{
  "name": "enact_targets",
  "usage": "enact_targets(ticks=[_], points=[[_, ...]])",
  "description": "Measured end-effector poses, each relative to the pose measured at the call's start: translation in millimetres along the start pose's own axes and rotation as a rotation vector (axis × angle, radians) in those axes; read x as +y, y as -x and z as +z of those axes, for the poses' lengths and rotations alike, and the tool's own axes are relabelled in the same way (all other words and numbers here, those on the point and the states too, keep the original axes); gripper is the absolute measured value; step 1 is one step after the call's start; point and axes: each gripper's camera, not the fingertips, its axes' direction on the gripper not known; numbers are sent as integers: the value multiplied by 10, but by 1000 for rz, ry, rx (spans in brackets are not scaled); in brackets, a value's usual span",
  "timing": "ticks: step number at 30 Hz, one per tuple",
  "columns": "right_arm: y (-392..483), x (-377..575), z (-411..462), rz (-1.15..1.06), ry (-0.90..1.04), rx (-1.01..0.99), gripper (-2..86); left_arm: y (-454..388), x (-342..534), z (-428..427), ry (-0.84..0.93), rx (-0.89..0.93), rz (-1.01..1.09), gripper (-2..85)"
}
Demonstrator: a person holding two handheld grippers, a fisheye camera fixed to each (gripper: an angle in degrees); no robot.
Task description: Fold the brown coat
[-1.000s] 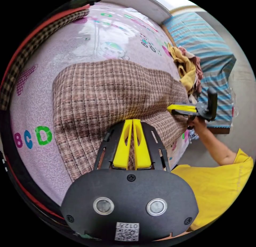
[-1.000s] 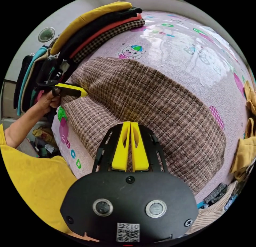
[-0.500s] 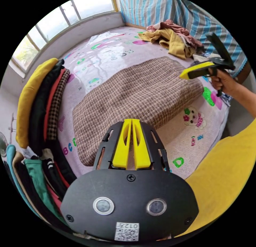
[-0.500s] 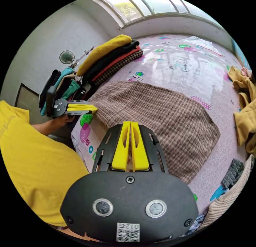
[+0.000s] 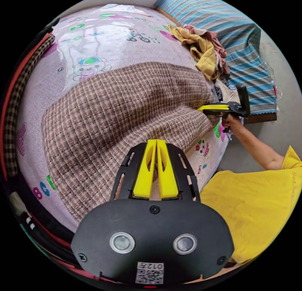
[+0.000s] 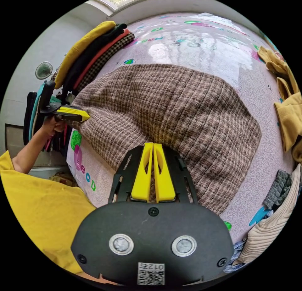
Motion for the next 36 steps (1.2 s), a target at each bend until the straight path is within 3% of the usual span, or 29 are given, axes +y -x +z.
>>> enact_targets(ticks=[3,5,8,13,16,21,25,30,36], points=[[-60,-25,-69,3,14,-44,3,-246,153,-237,-112,-124,61,8],[-66,-50,-88,-9,16,-47,2,-497,239,-263,-154,-435,66,17],[-37,-165,-85,-23,17,3,2,-363,103,124,-5,-581,50,21],[-57,-440,-56,4,88,21,3,179,-202,223,64,-370,-108,9],[-14,-444,-196,-48,82,5,5,199,-287,143,102,-368,-65,8],[-23,-207,-798,-53,-209,-7,5,129,-350,-2,50,-493,-41,11],[-320,-172,-1013,140,-394,148,6,149,-575,-177,-50,-594,-45,7],[-730,-724,-681,238,-270,135,6,526,-1069,20,64,-583,-44,4],[-864,-1434,-533,213,-35,216,5,1033,-1387,10,116,-409,-80,0]])
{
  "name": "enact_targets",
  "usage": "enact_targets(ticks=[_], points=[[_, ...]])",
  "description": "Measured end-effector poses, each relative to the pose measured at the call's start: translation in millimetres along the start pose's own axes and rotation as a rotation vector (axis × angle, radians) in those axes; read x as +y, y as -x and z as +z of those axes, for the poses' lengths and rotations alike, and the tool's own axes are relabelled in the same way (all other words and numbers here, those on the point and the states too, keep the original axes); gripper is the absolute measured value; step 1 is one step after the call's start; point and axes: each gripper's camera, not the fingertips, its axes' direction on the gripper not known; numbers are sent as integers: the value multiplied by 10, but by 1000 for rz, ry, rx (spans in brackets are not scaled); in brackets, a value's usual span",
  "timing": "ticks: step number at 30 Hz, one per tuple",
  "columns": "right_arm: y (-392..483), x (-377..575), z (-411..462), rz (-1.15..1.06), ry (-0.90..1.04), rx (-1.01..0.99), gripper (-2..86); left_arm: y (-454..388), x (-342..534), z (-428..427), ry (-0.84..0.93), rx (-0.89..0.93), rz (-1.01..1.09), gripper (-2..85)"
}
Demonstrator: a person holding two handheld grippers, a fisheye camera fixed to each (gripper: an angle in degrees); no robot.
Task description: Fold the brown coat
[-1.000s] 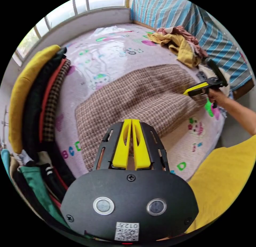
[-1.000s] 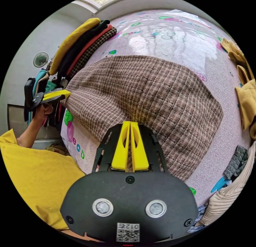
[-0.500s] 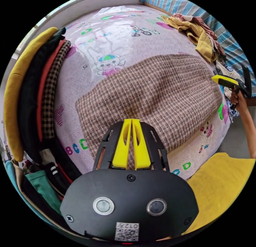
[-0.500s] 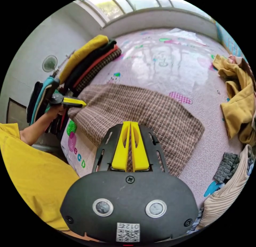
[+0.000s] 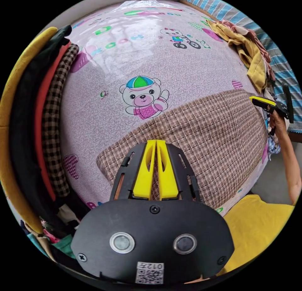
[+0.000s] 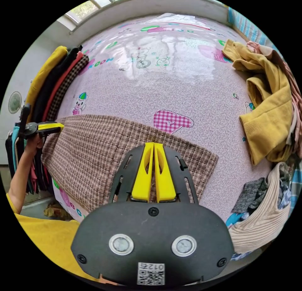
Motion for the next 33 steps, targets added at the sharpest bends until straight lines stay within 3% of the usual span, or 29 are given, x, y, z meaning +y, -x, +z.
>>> enact_targets(ticks=[8,11,15,18,20,21,22,23,30,33], points=[[-1,-348,-11,-39,127,47,5,380,225,-41,-122,185,-110,0],[-16,-398,-64,-52,148,53,5,382,465,-383,-252,46,-261,2],[-27,-499,-127,-76,197,70,6,-116,521,-702,-398,23,-145,2],[-84,-575,-191,-87,237,66,7,-824,211,-504,-295,-108,111,0],[-176,-616,-262,-84,263,43,7,-1069,-60,-136,-196,-377,80,0],[-199,-621,-282,-84,267,38,7,-1059,-134,-10,-143,-411,64,0],[-246,-627,-325,-88,272,27,7,-1014,-240,226,-45,-369,72,1],[-293,-625,-372,-88,273,18,7,-997,-240,228,-117,-380,59,2],[-750,-465,-829,-54,207,-114,7,-1038,-261,262,-102,-462,131,5],[-1137,-68,-1372,82,5,-249,7,-923,-201,195,-142,-408,84,5]])
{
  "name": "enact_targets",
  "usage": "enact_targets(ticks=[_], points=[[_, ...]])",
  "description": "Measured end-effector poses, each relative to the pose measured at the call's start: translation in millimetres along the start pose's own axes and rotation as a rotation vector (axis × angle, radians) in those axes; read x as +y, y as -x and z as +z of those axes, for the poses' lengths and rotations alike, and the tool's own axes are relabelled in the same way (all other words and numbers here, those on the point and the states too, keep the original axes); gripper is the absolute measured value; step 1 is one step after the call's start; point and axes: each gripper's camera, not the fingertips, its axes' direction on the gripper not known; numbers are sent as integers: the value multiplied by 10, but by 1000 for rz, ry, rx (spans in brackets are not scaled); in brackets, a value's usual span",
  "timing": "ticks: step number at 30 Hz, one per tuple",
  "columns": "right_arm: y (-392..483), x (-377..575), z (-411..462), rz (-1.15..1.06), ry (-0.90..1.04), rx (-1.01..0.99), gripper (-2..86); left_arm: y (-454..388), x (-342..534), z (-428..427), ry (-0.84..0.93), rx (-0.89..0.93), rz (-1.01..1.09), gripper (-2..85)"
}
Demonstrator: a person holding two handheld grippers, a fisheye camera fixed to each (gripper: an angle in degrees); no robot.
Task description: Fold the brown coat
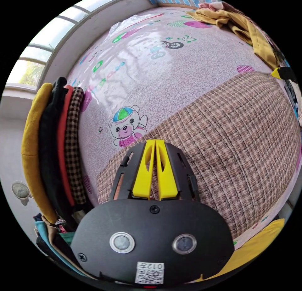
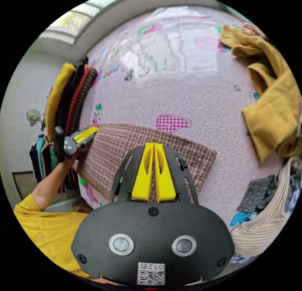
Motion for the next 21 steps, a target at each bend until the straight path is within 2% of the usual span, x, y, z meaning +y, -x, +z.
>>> enact_targets(ticks=[3,5,7,10,12,14,16,18,21], points=[[-100,622,-482,57,-307,-176,7,87,63,-32,-40,14,-25,5],[-168,1003,-421,14,-500,-570,6,88,87,-68,-65,-27,-26,4],[-328,1022,-81,88,-481,-756,5,59,92,-96,-78,-82,-12,4],[-728,918,444,260,-375,-744,2,138,109,-133,-110,-98,-12,3],[-901,845,469,356,-363,-820,-1,375,93,-149,-109,14,-56,3],[-824,712,325,297,-291,-721,-2,822,64,-168,-62,250,-102,1],[-818,680,273,298,-262,-701,-3,1151,104,-293,-9,389,-108,0],[-825,673,247,316,-247,-699,-3,1477,315,-564,-25,385,-156,0],[-773,641,190,308,-227,-654,-3,2109,871,-758,48,230,-405,0]])
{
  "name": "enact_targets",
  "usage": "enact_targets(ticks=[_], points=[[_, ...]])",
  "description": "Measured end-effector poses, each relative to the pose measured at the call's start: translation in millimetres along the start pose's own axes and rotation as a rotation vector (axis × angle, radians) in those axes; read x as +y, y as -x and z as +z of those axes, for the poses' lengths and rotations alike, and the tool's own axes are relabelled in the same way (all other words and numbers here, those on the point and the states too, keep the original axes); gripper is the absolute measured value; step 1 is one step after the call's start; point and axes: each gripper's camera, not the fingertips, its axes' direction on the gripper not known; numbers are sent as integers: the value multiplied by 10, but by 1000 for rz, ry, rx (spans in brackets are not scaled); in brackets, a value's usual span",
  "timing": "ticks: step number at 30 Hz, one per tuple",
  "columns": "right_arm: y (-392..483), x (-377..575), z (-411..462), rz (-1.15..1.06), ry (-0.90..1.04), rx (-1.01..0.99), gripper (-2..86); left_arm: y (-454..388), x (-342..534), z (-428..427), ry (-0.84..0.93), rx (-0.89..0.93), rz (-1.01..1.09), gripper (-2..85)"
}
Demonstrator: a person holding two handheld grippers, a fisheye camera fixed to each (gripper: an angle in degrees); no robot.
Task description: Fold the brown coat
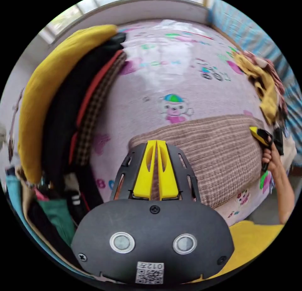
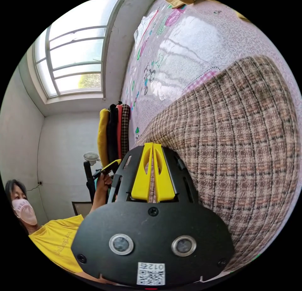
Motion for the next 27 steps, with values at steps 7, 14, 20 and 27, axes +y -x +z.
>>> enact_targets(ticks=[7,14,20,27], points=[[105,-2,55,-20,18,55,-3,1369,800,-76,-133,690,-398,7],[221,-29,243,-33,61,127,-3,753,432,243,90,337,-159,0],[401,-21,478,-52,107,237,-4,800,271,391,173,381,-75,0],[418,66,671,-56,117,236,-3,666,836,-952,-139,221,-129,3]])
